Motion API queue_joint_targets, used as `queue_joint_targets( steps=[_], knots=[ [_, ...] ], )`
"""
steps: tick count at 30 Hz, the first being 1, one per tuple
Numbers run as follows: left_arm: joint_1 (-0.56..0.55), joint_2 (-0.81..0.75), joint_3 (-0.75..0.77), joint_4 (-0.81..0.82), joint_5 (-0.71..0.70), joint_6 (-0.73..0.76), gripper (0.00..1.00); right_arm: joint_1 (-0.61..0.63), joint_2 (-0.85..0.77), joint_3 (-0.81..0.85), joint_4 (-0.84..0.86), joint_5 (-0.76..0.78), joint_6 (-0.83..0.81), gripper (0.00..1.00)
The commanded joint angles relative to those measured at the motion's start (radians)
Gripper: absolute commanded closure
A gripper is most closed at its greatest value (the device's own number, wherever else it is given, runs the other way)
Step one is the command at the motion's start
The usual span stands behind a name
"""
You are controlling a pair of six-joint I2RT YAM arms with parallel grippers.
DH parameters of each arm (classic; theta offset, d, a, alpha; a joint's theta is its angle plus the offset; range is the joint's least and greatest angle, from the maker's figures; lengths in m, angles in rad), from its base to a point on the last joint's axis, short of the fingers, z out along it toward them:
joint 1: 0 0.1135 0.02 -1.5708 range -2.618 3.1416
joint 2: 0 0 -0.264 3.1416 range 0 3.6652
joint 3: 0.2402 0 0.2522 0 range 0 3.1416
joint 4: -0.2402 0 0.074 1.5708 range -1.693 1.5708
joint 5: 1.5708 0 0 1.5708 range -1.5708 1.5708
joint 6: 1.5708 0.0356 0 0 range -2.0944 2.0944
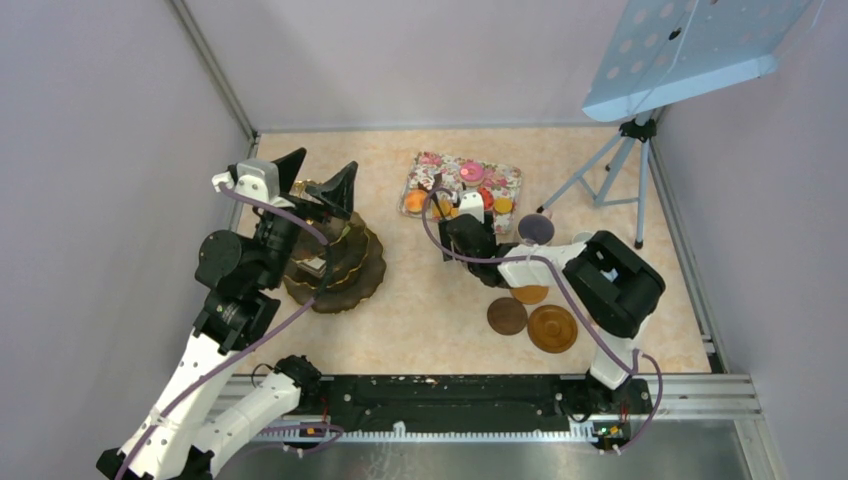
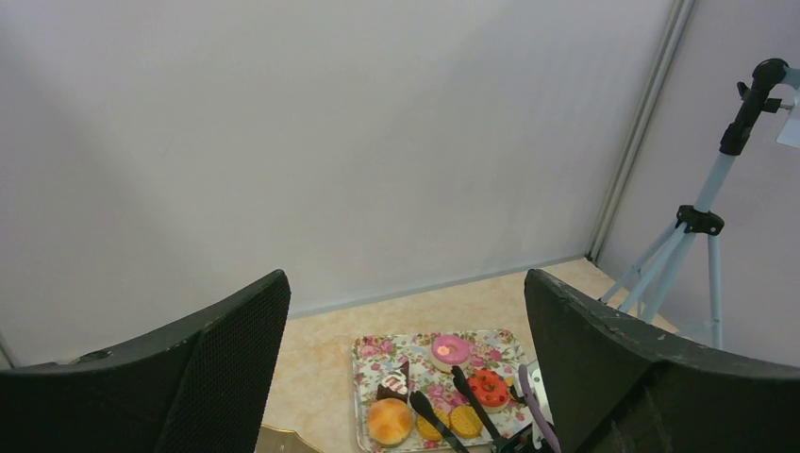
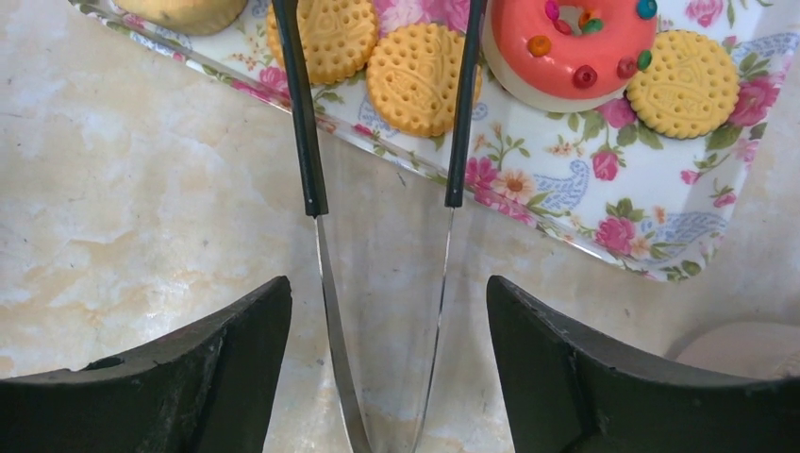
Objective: Serve the afternoon tea
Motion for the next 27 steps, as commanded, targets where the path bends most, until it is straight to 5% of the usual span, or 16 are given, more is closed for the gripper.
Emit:
queue_joint_targets(
  steps=[1, 14, 27],
  knots=[
    [0.004, 0.001, -0.004, 0.042, 0.008, -0.008, 0.01, 0.008, 0.040, -0.043, 0.182, 0.008, 0.002, 0.26],
    [0.003, 0.011, -0.008, 0.045, 0.005, -0.006, 0.01, 0.008, 0.187, -0.139, 0.527, 0.065, -0.112, 0.31],
    [0.002, 0.027, -0.013, 0.048, -0.010, 0.002, 0.01, 0.009, 0.082, -0.154, 0.492, 0.039, -0.148, 0.57]
  ],
)
